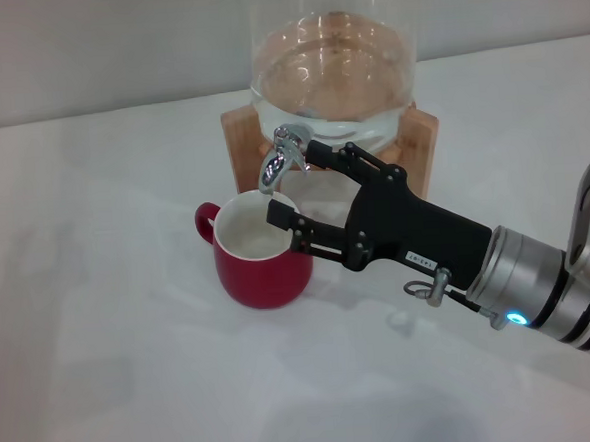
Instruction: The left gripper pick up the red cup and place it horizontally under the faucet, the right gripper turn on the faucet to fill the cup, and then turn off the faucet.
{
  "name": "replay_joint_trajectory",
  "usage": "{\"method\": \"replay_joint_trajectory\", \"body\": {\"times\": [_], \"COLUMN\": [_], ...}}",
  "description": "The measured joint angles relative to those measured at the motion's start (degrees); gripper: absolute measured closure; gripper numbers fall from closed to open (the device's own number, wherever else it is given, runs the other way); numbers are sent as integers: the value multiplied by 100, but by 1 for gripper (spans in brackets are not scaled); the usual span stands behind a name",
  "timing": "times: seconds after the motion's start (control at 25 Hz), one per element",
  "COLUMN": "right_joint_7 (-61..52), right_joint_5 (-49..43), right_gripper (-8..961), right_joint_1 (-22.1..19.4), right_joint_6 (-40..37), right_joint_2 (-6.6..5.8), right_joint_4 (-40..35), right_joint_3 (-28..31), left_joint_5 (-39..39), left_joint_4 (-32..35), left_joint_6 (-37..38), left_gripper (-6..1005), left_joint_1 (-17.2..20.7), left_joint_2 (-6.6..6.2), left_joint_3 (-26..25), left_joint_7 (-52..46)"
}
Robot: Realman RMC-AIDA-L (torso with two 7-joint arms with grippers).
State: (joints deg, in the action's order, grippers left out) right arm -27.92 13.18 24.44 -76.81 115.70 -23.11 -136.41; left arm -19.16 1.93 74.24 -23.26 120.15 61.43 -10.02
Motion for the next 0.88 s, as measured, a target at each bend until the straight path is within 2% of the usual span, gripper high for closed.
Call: {"method": "replay_joint_trajectory", "body": {"times": [0.88], "right_joint_7": [-3], "right_joint_5": [-148], "right_gripper": [84], "right_joint_1": [-42], "right_joint_6": [31], "right_joint_2": [-16], "right_joint_4": [-143], "right_joint_3": [15], "left_joint_5": [0], "left_joint_4": [0], "left_joint_6": [21], "left_gripper": [484], "left_joint_1": [-3], "left_joint_2": [-3], "left_joint_3": [0], "left_joint_7": [-7]}}
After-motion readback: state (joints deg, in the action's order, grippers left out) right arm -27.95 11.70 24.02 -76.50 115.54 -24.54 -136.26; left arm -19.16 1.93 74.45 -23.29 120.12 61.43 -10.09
